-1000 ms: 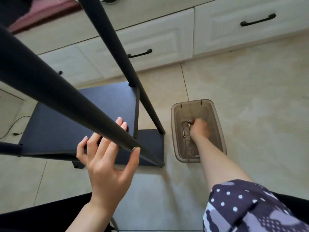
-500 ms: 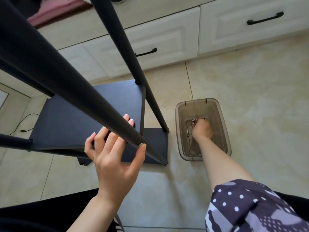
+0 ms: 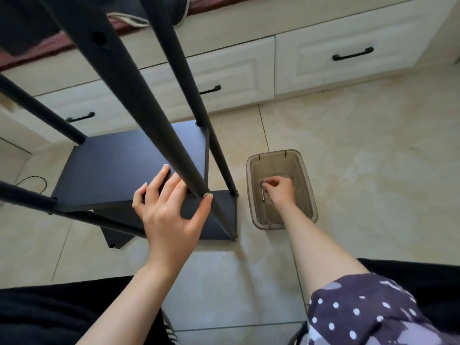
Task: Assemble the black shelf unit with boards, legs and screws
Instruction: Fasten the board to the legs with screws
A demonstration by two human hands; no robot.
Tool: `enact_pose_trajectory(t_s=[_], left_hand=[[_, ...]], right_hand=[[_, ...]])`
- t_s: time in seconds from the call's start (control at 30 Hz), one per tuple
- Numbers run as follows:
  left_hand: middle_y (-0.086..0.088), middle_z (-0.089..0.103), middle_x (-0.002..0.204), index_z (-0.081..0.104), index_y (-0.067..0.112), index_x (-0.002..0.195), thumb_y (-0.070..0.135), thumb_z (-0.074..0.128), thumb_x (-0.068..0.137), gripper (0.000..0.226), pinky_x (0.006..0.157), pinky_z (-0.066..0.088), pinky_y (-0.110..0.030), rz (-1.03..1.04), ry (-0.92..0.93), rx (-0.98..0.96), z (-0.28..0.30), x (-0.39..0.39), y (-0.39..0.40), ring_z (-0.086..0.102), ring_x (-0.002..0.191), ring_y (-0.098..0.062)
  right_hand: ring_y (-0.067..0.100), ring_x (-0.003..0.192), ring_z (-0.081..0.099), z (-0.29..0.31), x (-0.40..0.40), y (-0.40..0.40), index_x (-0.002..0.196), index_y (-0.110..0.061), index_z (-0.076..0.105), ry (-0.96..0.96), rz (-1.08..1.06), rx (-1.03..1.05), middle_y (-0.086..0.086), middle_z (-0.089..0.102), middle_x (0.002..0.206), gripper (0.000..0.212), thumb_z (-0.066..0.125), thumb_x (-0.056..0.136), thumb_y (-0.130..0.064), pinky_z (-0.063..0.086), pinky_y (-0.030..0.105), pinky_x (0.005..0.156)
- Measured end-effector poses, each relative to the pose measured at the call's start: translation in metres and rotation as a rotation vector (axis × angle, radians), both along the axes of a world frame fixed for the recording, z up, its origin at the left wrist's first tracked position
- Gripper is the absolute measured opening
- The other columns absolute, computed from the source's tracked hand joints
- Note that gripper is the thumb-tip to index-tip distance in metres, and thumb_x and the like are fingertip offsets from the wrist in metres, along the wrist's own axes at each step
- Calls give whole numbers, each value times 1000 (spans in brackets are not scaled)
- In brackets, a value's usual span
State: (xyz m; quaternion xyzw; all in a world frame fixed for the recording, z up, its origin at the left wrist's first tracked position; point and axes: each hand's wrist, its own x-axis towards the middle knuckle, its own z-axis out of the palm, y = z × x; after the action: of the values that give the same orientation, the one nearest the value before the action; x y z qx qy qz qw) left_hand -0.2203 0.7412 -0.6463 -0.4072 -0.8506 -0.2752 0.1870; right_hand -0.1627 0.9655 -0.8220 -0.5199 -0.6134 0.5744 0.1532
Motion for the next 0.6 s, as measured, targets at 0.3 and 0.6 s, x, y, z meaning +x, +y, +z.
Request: enact_pose_trajectory(t_s=[0.3, 0.6], left_hand=[[-4, 66, 131, 65, 18, 121, 30, 71, 93, 31, 121, 4, -49, 72, -398, -69, 34, 9, 10, 24, 152, -20], [-1, 69, 127, 62, 20, 114, 27, 70, 94, 22, 121, 1, -59, 76, -486, -140, 57, -3, 7, 24, 153, -26]], right_hand=[[10, 75, 70, 73, 4, -87, 102, -8, 60, 362, -84, -305, 4, 74, 83, 12, 53, 100, -18, 54, 24, 68], [5, 76, 64, 116, -3, -126, 94, -19, 57, 399, 33, -167, -3, 67, 83, 7, 54, 101, -21, 49, 17, 64]])
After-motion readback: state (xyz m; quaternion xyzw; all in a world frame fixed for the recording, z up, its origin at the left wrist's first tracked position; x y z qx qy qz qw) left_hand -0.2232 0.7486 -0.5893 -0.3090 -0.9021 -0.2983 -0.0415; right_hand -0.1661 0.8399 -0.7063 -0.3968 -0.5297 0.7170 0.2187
